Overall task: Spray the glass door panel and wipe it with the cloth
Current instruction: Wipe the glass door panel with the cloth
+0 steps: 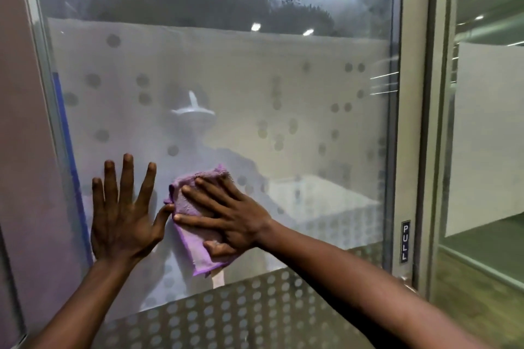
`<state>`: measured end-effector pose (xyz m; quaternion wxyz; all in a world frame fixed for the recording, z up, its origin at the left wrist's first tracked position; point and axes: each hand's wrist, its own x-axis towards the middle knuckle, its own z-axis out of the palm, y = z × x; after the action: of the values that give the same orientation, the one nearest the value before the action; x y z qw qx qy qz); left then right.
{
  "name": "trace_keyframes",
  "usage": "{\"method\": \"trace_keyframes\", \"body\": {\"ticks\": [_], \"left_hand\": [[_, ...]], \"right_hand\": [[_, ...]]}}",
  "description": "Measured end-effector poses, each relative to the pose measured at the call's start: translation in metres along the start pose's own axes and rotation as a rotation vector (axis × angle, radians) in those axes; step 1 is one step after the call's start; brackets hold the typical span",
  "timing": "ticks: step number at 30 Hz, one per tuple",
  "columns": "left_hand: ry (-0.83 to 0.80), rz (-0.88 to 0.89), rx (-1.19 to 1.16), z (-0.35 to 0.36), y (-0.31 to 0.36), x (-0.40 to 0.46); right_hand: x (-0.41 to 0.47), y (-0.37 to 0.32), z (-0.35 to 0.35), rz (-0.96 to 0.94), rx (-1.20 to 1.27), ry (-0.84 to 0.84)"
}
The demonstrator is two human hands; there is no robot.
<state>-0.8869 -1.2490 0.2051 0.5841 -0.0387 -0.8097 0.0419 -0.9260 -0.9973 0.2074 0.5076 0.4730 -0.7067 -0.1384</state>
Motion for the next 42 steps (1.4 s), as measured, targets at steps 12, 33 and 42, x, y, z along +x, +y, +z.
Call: {"method": "trace_keyframes", "body": {"ticks": [12, 33, 42], "left_hand": [[0.012, 0.017, 0.014, 0.002, -0.001, 0.001], [-0.053, 0.002, 0.02, -0.004, -0.002, 0.0], [-0.03, 0.157, -0.064, -0.023, 0.028, 0.054]], "right_hand": [[-0.079, 0.08, -0.013, 0.395, -0.136, 0.128], [0.04, 0.028, -0.015, 0.157, -0.078, 0.103], [-0.002, 0.101, -0.04, 0.263, -0.143, 0.191]]}}
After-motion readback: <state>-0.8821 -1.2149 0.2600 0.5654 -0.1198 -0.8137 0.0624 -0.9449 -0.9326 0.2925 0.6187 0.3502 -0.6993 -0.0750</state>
